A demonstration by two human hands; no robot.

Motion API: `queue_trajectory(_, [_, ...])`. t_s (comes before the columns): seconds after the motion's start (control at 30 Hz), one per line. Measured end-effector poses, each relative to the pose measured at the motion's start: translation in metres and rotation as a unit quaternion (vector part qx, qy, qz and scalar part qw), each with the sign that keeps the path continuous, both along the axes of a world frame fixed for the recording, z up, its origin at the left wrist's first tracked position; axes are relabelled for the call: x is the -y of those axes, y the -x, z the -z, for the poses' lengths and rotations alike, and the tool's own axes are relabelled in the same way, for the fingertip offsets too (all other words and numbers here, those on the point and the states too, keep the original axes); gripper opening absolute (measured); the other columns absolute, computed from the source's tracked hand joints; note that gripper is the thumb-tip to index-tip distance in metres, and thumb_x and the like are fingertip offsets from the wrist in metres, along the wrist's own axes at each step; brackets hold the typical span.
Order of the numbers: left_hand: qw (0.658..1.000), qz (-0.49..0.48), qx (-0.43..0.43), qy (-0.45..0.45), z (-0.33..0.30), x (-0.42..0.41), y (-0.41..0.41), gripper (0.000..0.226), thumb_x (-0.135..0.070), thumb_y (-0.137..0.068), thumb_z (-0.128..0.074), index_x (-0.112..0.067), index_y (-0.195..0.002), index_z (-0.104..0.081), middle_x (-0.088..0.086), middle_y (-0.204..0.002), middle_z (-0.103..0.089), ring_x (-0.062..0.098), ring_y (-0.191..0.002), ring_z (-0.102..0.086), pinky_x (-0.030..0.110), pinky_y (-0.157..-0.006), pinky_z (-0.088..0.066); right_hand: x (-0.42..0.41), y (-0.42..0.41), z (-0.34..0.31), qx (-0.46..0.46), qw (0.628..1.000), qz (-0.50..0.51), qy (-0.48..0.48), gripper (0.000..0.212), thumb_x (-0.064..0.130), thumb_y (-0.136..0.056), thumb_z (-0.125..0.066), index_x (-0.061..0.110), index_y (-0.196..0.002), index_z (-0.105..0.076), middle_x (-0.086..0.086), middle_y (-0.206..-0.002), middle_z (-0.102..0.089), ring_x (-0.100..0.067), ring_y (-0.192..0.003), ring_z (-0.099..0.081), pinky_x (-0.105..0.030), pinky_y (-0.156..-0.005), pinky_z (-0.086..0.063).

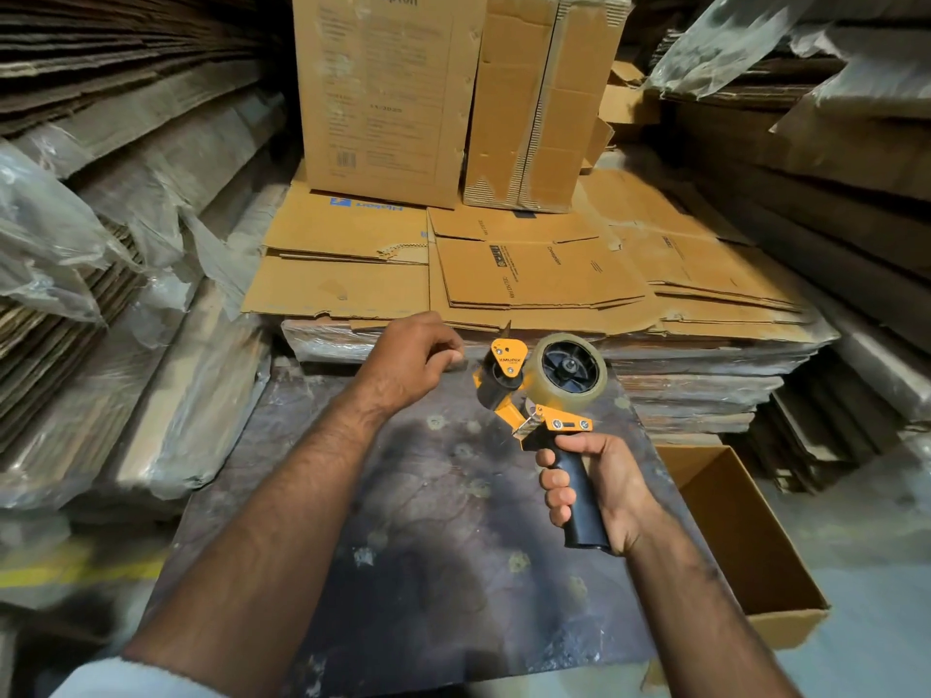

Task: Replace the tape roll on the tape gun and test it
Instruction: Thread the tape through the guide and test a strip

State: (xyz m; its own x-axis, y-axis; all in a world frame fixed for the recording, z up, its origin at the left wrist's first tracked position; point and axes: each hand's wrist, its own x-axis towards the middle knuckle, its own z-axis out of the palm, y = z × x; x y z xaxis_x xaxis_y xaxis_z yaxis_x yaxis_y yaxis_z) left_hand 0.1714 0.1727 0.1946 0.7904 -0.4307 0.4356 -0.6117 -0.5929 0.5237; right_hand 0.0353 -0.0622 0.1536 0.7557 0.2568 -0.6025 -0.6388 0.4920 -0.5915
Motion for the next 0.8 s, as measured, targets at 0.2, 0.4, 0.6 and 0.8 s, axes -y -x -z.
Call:
queue_trajectory(0.2, [1.000,-0.014,-0.018,0.017,-0.010,0.015,0.002,0.005,-0.015,-0.089,-0.074,-0.014,-0.091,-0.078,-0.002,-0.091,-0.063,0.013,-0.084,-0.058,0.025,-0.075,-0.047,-0.002,0.003,-0.002,0.002,0.999,-0.024,-0.034,0.019,0.026,-0.082,-0.050,0.011,-0.073,-0.057,-0.003,-0.057,-0.046,-0.017,-0.039,-0.042,-0.025,-0.041,-0.040])
queue_trajectory(0.4, [0.998,-0.021,-0.045,0.039,-0.011,0.023,0.005,0.005,-0.014,-0.086,-0.077,-0.017,-0.090,-0.079,-0.008,-0.087,-0.063,0.006,-0.078,-0.057,0.013,-0.069,-0.041,-0.001,0.008,-0.005,0.004,0.999,-0.026,-0.040,0.020,0.026,-0.083,-0.049,0.011,-0.073,-0.056,-0.004,-0.056,-0.045,-0.018,-0.038,-0.042,-0.025,-0.041,-0.040])
queue_trajectory(0.6, [0.988,-0.020,-0.115,0.105,-0.006,0.020,0.010,0.019,-0.013,-0.080,-0.082,-0.023,-0.096,-0.078,-0.003,-0.086,-0.074,0.003,-0.071,-0.060,0.008,-0.064,-0.047,0.001,0.013,-0.001,0.003,0.999,-0.027,-0.041,0.019,0.026,-0.083,-0.049,0.010,-0.074,-0.055,-0.004,-0.057,-0.046,-0.018,-0.039,-0.042,-0.025,-0.041,-0.039])
queue_trajectory(0.8, [0.981,-0.066,-0.122,0.136,-0.003,0.020,0.013,0.019,-0.018,-0.073,-0.089,-0.014,-0.077,-0.071,0.001,-0.074,-0.071,0.006,-0.063,-0.059,0.023,-0.066,-0.059,0.001,0.012,0.000,0.001,0.999,-0.033,-0.032,0.019,0.026,-0.084,-0.049,0.011,-0.075,-0.055,-0.004,-0.058,-0.044,-0.018,-0.039,-0.042,-0.025,-0.042,-0.039])
